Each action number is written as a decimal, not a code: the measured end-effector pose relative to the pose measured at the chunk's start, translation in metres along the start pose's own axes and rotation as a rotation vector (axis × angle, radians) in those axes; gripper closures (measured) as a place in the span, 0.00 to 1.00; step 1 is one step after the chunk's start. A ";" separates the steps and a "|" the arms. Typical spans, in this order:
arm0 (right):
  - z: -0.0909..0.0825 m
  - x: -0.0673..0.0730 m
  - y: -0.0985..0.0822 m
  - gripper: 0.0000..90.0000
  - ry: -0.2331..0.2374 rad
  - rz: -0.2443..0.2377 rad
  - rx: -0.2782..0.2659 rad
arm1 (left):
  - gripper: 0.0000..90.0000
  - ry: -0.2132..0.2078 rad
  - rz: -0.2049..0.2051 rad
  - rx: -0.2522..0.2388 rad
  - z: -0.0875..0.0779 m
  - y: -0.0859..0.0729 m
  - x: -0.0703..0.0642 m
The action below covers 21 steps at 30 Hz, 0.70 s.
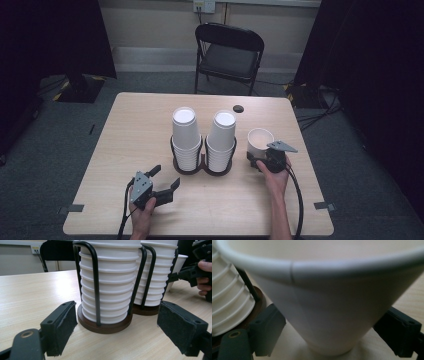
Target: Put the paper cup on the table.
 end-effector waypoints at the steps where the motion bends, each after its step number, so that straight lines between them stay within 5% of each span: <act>1: -0.001 0.000 -0.001 0.15 -0.007 0.002 0.010 | 0.18 0.000 0.000 0.000 0.000 0.000 0.000; 12: -0.016 0.006 -0.008 0.16 -0.024 0.014 -0.016 | 0.17 0.006 -0.024 -0.005 0.000 0.000 0.002; 21: -0.035 0.020 -0.017 0.16 -0.019 0.023 -0.090 | 0.17 0.018 -0.015 0.000 0.000 0.000 0.001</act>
Point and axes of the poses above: each handheld gripper's, and its own axes: z roughly forward along the jaws, y roughly out of its top, x roughly to its left, the point moved 3 cm from there along z, roughly forward along the jaws, and after that the axes turned 10 degrees about y, right-handed, at the moved point
